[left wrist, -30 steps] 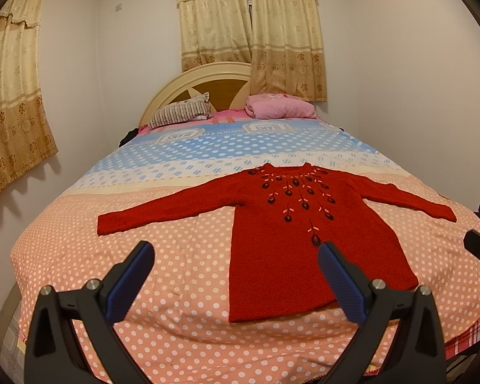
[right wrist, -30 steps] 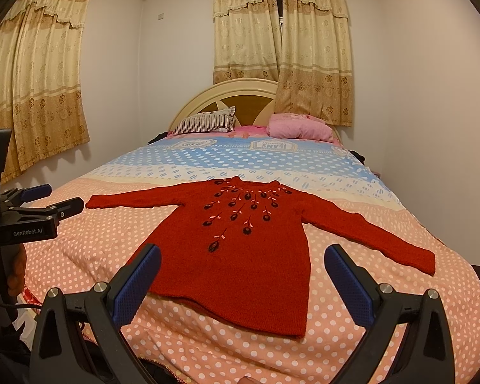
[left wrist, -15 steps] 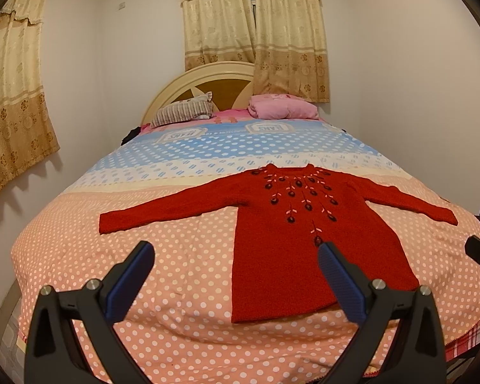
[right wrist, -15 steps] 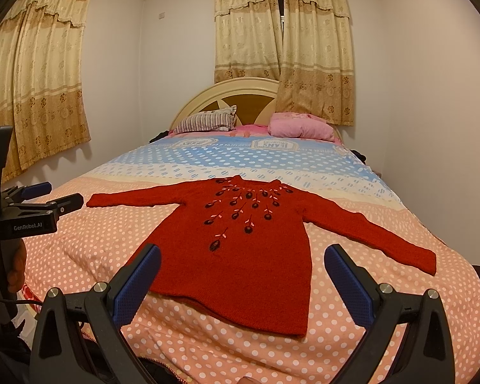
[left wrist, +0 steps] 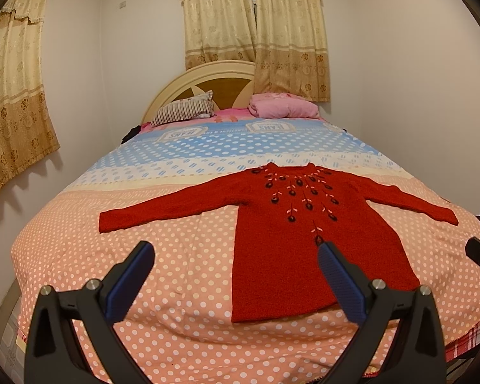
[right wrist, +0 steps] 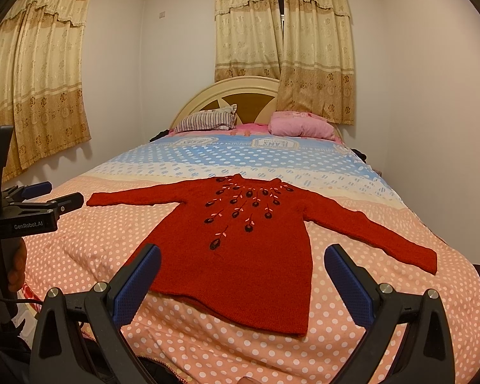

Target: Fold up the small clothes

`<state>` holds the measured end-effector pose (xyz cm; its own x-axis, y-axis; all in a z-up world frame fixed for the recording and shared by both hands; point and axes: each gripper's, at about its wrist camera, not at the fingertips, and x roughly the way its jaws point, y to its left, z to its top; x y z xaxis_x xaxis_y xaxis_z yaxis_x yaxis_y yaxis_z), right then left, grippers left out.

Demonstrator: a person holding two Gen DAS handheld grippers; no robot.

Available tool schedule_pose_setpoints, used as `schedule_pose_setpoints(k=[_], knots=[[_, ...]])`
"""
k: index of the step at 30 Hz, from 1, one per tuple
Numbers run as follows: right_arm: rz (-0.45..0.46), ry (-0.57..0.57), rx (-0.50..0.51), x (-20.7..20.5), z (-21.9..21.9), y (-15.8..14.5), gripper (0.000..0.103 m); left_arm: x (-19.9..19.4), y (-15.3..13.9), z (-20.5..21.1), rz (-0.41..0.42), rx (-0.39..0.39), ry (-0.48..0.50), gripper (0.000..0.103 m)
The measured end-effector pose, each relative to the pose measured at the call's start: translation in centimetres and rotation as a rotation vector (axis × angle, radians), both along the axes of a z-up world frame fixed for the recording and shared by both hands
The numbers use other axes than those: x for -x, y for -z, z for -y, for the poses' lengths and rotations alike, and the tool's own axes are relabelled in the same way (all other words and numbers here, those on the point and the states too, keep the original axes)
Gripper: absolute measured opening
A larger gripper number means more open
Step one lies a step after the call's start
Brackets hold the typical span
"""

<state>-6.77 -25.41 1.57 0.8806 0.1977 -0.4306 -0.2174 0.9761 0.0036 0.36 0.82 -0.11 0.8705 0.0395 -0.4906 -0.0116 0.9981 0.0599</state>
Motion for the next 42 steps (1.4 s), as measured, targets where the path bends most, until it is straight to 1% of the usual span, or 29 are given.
schedule_pose_setpoints(k=[8, 16, 23, 29, 34, 42], knots=[[-0.012, 0.010, -0.001, -0.5, 0.2, 0.7, 0.102, -0.4, 0.4, -0.2, -0.011, 0.001, -0.006, 0.103], [-0.032, 0.025, 0.009, -2.0, 0.7, 1.5, 0.102, -1.9, 1.7, -0.3, -0.041, -0.014, -0.009, 0.103], [-0.076, 0.066, -0.006, -4.4, 2.0, 2.6, 0.102, -4.0, 2.9, -0.3, -0.069, -0.028, -0.006, 0.103], [-0.121, 0.099, -0.012, -6.5, 3.1, 4.3, 0.102, -6.5, 3.7, -0.2, -0.099, -0.046, 0.005, 0.103], [-0.168, 0.168, -0.019, -8.8, 5.8, 5.9, 0.102, -9.1, 4.7, 0.1, -0.130, -0.054, 0.007, 0.103], [-0.217, 0.275, -0.043, -12.6, 11.0, 7.2, 0.102, -13.4, 6.6, 0.9, -0.187, -0.080, 0.015, 0.103]])
